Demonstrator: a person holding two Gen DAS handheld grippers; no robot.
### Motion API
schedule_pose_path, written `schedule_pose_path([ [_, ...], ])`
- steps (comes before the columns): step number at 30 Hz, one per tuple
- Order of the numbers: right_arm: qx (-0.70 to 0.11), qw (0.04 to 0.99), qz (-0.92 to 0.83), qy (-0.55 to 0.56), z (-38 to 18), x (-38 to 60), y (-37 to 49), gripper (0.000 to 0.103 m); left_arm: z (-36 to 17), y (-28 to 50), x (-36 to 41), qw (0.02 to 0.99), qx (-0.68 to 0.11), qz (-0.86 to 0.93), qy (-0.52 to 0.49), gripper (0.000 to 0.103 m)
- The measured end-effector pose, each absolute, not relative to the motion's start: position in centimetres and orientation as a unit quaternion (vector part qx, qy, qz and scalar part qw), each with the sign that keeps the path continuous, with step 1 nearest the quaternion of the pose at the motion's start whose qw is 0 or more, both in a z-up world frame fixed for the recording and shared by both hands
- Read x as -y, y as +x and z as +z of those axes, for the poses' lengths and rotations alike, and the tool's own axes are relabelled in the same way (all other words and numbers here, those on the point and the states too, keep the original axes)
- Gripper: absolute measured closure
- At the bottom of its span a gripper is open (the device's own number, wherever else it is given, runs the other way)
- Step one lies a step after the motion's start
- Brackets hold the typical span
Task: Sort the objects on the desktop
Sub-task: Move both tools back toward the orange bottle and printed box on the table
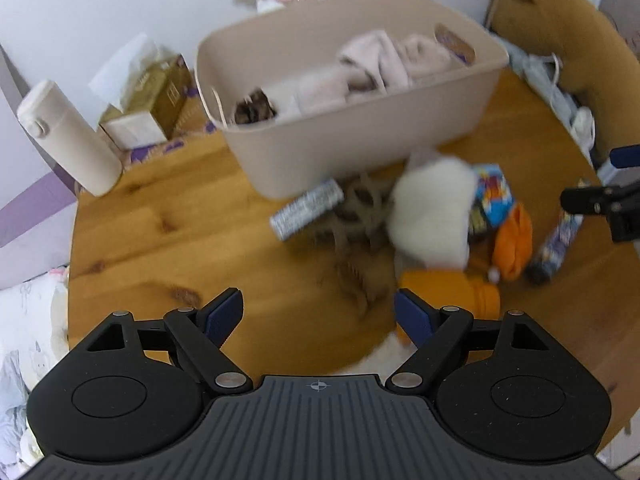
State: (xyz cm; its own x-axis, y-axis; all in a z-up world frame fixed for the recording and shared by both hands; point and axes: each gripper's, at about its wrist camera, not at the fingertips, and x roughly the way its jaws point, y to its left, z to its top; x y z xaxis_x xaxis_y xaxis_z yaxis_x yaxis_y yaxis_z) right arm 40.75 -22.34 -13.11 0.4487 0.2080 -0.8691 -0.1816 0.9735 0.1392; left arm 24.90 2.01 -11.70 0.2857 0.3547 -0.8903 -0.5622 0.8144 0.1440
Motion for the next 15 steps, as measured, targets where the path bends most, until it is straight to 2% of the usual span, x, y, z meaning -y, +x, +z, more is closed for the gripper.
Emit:
schedule_pose_path([
  [8,-0.578,0.812,0.053,0.057,-17.2,24.3,41.1,0.0,-14.9,23.9,-0.8,0.772,-0.579,0.249,-0.086,0.019],
  [15,-0.596,0.799,0.045,0.067,-19.3,24.3,41.6,0.0,-17.4,23.8,-0.5,0.754,-0.609,0.231,-0.083,0.019],
])
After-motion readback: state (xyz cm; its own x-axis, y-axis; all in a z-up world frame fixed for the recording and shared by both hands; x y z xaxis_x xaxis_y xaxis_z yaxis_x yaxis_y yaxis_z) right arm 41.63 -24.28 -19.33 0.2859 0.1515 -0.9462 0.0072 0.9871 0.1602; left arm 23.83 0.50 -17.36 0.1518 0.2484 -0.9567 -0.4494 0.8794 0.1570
